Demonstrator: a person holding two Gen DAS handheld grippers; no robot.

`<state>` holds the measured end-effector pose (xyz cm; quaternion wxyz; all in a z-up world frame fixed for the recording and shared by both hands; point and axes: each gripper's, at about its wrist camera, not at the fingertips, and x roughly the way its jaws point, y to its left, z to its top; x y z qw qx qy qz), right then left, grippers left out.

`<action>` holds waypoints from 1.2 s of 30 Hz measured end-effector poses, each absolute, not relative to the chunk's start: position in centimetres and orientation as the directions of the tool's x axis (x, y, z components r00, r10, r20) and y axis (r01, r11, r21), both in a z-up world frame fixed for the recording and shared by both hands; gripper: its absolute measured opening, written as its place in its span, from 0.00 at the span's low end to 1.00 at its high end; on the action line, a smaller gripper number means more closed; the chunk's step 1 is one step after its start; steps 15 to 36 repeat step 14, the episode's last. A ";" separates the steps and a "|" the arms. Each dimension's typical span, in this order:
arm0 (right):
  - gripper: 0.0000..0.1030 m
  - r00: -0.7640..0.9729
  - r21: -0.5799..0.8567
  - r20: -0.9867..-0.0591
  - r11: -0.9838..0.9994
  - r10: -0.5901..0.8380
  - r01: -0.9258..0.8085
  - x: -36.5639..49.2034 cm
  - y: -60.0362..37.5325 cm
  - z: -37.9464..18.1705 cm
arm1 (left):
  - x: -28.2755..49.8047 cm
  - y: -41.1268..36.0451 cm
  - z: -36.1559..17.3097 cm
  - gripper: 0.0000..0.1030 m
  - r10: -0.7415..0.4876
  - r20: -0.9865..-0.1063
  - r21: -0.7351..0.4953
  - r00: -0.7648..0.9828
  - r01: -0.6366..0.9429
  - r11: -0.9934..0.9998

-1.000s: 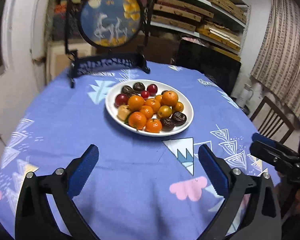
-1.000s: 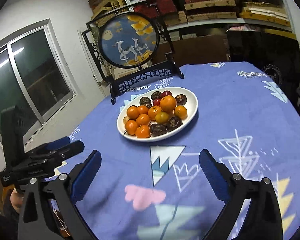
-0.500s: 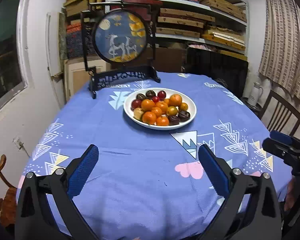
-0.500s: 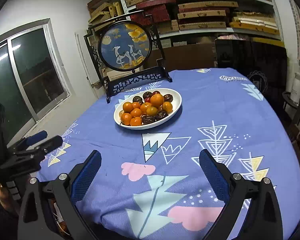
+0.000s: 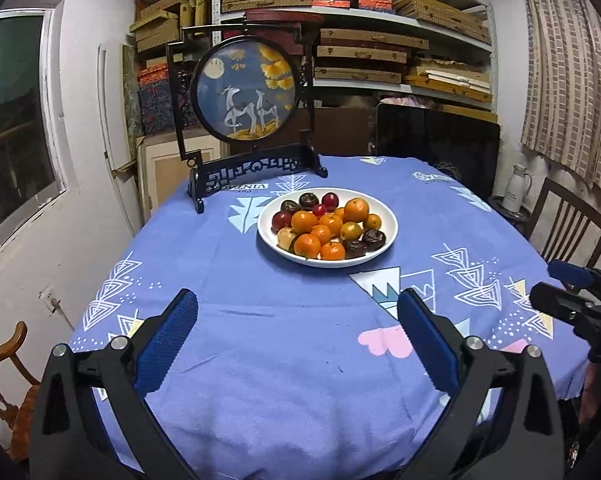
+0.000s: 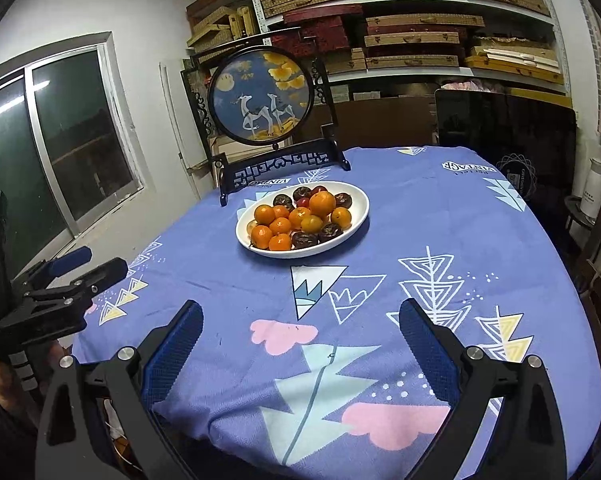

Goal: Organize fruits

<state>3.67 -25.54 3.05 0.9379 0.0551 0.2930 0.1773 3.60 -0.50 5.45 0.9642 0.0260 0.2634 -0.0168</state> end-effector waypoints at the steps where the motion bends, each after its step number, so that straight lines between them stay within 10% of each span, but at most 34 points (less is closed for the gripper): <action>1: 0.96 0.765 0.211 -0.531 0.931 0.366 -0.299 3.7 -25.6 3.0 | 3.6 -0.4 5.5 0.95 -0.018 -0.511 0.040 0.860 0.045 0.998; 36: 0.96 0.761 0.225 -0.538 0.931 0.364 -0.286 3.7 -25.9 2.6 | 4.0 -0.5 5.1 0.95 0.057 -0.526 0.099 0.848 -0.006 0.995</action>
